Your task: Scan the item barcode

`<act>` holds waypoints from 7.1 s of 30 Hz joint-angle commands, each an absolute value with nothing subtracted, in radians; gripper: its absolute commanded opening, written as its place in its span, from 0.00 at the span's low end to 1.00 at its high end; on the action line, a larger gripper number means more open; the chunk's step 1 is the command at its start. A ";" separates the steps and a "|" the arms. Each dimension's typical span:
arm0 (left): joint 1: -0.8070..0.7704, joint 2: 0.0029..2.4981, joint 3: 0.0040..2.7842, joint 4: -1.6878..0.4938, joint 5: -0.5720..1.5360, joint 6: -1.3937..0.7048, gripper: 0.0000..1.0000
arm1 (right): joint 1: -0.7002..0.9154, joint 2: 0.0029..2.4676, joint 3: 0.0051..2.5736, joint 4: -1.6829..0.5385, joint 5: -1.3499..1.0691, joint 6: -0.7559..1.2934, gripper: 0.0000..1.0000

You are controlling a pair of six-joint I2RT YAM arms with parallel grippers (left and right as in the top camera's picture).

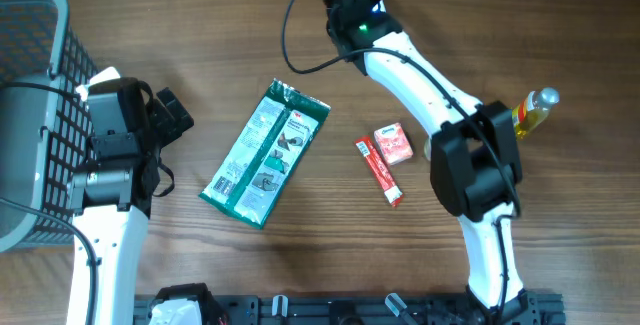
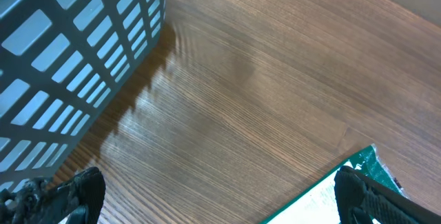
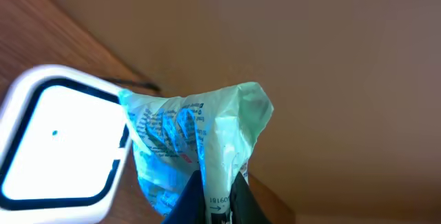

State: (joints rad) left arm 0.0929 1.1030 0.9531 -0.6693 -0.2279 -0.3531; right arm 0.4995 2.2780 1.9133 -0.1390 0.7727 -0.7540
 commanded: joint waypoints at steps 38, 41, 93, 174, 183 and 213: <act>0.097 1.100 0.962 -0.670 -0.241 -0.344 1.00 | 0.541 2.016 1.923 -0.511 0.455 -0.458 0.04; 0.097 1.100 0.962 -0.670 -0.241 -0.344 1.00 | 0.535 1.915 1.923 -0.798 0.186 -0.276 0.04; 0.097 1.100 0.962 -0.670 -0.241 -0.344 1.00 | 1.056 2.087 1.317 -0.272 0.069 0.786 0.41; 0.097 1.100 0.962 -0.670 -0.241 -0.344 1.00 | 0.829 1.710 1.169 -0.517 0.033 0.529 0.04; 0.097 1.100 0.962 -0.670 -0.241 -0.344 1.00 | 0.830 1.746 1.026 -0.309 0.023 0.624 0.04; 0.097 1.100 0.962 -0.670 -0.241 -0.344 1.00 | 0.830 1.813 0.941 -0.255 -0.001 0.759 0.69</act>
